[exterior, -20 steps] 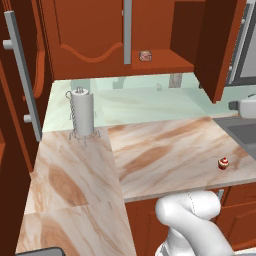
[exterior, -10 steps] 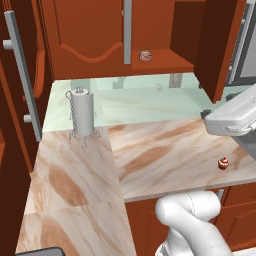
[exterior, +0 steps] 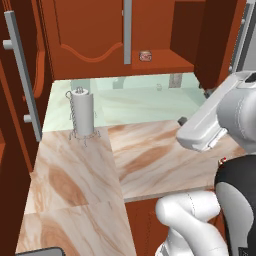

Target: Open the cabinet. Pick the bar soap and place it next to the sink. Then close the cabinet.

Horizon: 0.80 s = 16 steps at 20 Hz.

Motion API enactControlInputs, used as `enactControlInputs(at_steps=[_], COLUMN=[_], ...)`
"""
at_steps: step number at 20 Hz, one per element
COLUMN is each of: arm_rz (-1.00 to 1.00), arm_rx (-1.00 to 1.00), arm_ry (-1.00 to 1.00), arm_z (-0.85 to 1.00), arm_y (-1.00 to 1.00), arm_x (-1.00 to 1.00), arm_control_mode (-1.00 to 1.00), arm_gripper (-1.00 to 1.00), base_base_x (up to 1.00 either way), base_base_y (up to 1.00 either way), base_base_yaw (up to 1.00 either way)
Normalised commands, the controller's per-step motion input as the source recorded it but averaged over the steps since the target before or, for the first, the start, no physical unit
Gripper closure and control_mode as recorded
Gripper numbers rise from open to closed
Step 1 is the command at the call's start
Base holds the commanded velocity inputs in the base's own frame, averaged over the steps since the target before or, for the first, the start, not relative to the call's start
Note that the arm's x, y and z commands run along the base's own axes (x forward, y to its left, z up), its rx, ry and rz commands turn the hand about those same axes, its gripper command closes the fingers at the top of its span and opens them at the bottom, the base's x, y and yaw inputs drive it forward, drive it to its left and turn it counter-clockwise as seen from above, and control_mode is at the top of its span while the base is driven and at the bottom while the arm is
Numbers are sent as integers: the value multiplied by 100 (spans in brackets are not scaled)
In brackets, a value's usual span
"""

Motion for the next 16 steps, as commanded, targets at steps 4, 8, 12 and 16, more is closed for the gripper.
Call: enactControlInputs(at_steps=[4,8,12,16], arm_rz=[0,0,-2,-4], arm_rx=[-31,-20,-6,-2], arm_ry=[0,0,-1,-3], arm_z=[4,0,7,0], arm_y=[0,0,-3,-11], arm_x=[27,38,33,24], arm_control_mode=[-100,-100,-100,-100], arm_gripper=[-100,-100,-100,-100], base_base_x=[0,0,0,0], base_base_y=[0,0,0,0], base_base_yaw=[0,0,0,0])
